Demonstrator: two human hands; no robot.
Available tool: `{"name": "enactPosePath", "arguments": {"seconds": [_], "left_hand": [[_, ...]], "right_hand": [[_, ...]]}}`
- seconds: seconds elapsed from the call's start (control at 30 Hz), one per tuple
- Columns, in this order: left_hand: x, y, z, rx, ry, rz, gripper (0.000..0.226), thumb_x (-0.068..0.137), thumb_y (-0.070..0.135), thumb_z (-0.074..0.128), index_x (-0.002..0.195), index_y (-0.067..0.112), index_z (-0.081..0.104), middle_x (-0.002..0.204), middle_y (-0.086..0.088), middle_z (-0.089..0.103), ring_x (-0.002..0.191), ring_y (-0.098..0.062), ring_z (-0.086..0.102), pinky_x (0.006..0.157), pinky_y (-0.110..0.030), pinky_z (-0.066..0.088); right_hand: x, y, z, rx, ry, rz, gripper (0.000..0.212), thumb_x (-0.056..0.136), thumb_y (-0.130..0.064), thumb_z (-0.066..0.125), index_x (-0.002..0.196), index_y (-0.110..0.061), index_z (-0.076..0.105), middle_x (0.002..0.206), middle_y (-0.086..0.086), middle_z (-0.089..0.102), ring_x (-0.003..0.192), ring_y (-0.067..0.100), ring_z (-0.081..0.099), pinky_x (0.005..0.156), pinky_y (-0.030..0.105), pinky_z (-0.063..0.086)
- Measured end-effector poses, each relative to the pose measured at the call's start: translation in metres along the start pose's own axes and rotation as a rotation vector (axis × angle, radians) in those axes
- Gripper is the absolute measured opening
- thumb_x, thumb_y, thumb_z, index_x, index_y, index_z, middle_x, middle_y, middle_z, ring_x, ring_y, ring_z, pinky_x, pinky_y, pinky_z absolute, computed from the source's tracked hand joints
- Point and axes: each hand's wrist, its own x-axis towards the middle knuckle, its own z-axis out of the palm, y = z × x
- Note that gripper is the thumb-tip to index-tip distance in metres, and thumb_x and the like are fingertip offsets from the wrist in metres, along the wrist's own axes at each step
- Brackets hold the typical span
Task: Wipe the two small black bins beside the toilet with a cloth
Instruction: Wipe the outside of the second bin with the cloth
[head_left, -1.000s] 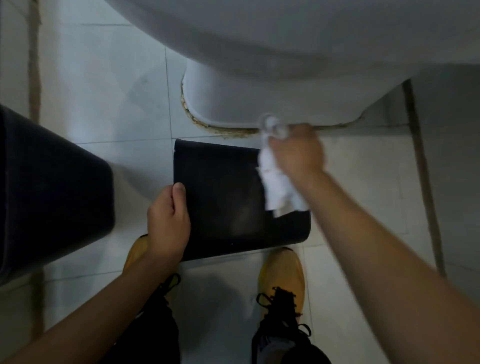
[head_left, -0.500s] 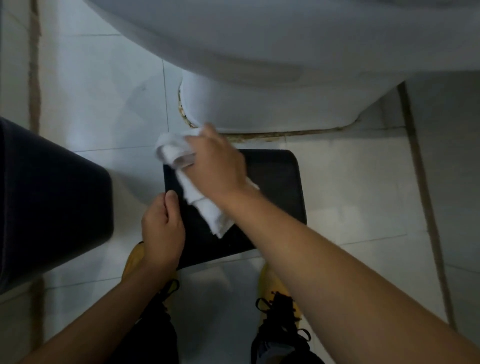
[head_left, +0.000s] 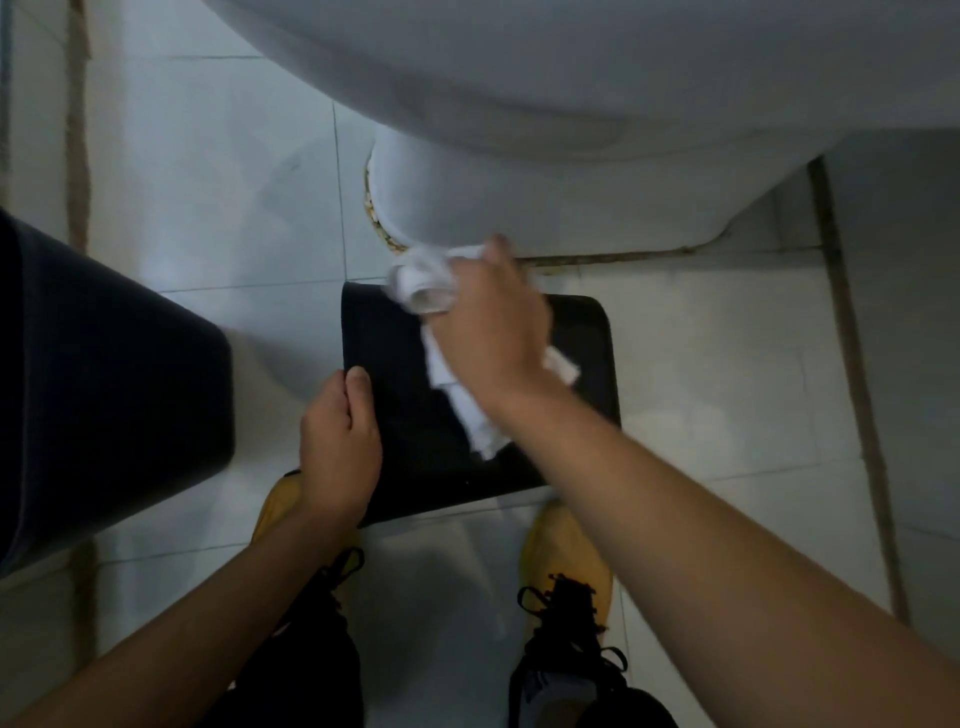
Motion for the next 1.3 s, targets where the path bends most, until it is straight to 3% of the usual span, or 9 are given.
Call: {"name": "enactPosePath", "arguments": {"seconds": [0.17,0.43,0.63,0.73,0.8,0.9,1.07,1.17,1.3], "left_hand": [[-0.002,-0.002,-0.002,0.038,0.026,0.052,0.039,0.106,0.023,0.036,0.076,0.002,0.051,0.067,-0.009,0.052,0.058,-0.012,0.046,0.052,-0.022,0.034],[-0.003,0.002,-0.001,-0.045,-0.018,-0.022,0.044,0.106,0.033,0.033,0.081,0.003,0.054,0.069,-0.008,0.051,0.06,-0.017,0.05,0.054,-0.029,0.043],[0.001,-0.005,-0.003,-0.129,-0.069,-0.03,0.027,0.104,0.018,0.044,0.089,0.002,0.06,0.079,-0.007,0.062,0.071,-0.014,0.06,0.062,-0.029,0.05],[-0.004,-0.014,-0.009,-0.191,-0.139,0.003,0.01,0.098,0.001,0.052,0.096,0.0,0.061,0.085,-0.008,0.066,0.077,-0.008,0.065,0.066,-0.022,0.054],[-0.003,-0.013,-0.01,-0.119,-0.096,0.011,0.026,0.103,0.013,0.045,0.084,0.0,0.058,0.074,-0.011,0.06,0.067,-0.011,0.057,0.06,-0.028,0.047],[0.004,-0.005,-0.009,-0.05,-0.076,0.007,0.042,0.106,0.027,0.036,0.076,0.004,0.054,0.066,-0.006,0.052,0.056,-0.006,0.048,0.05,-0.018,0.04],[0.007,-0.003,-0.006,-0.063,-0.054,0.02,0.044,0.106,0.028,0.034,0.079,0.0,0.054,0.07,-0.013,0.055,0.059,-0.011,0.051,0.052,-0.023,0.043],[0.007,-0.009,-0.006,-0.12,-0.1,0.009,0.035,0.106,0.018,0.039,0.086,-0.006,0.055,0.08,-0.022,0.061,0.07,-0.027,0.06,0.063,-0.039,0.051],[0.004,-0.011,-0.012,-0.196,-0.154,-0.023,0.033,0.105,0.015,0.041,0.083,-0.007,0.053,0.074,-0.02,0.056,0.066,-0.013,0.055,0.059,-0.029,0.048]], "right_hand": [[-0.022,-0.017,0.014,0.095,-0.065,-0.263,0.053,0.085,-0.035,0.071,0.136,-0.03,0.058,0.121,0.003,0.049,0.107,0.025,0.054,0.074,0.031,0.042],[-0.002,0.086,-0.012,-0.024,0.203,0.196,0.027,0.086,-0.028,0.066,0.109,-0.014,0.07,0.123,0.014,0.057,0.096,0.032,0.063,0.072,0.029,0.042],[-0.065,0.029,0.027,0.055,0.079,-0.293,0.055,0.075,-0.019,0.082,0.127,-0.016,0.063,0.117,0.011,0.054,0.095,0.028,0.057,0.075,0.037,0.053],[-0.081,0.024,0.035,0.139,-0.028,-0.537,0.043,0.074,-0.017,0.078,0.116,-0.011,0.068,0.106,0.01,0.055,0.088,0.024,0.055,0.071,0.036,0.054],[-0.076,0.042,0.025,0.155,-0.056,-0.586,0.034,0.078,-0.02,0.074,0.112,-0.019,0.069,0.1,0.005,0.054,0.087,0.021,0.054,0.069,0.033,0.05],[-0.061,0.073,0.011,0.166,0.029,-0.351,0.018,0.092,-0.028,0.064,0.106,-0.04,0.063,0.095,-0.006,0.052,0.084,0.017,0.054,0.071,0.036,0.049],[-0.048,0.04,0.012,0.012,0.154,0.045,0.055,0.085,-0.022,0.071,0.138,-0.019,0.055,0.124,0.012,0.049,0.102,0.028,0.054,0.076,0.034,0.046],[-0.068,0.015,0.023,0.071,0.091,-0.228,0.057,0.079,-0.018,0.078,0.132,-0.015,0.059,0.119,0.014,0.052,0.098,0.029,0.057,0.073,0.038,0.053],[-0.097,0.039,0.027,0.108,-0.184,-0.598,0.057,0.07,-0.016,0.081,0.125,-0.015,0.066,0.112,0.007,0.053,0.093,0.025,0.058,0.074,0.04,0.056]]}}
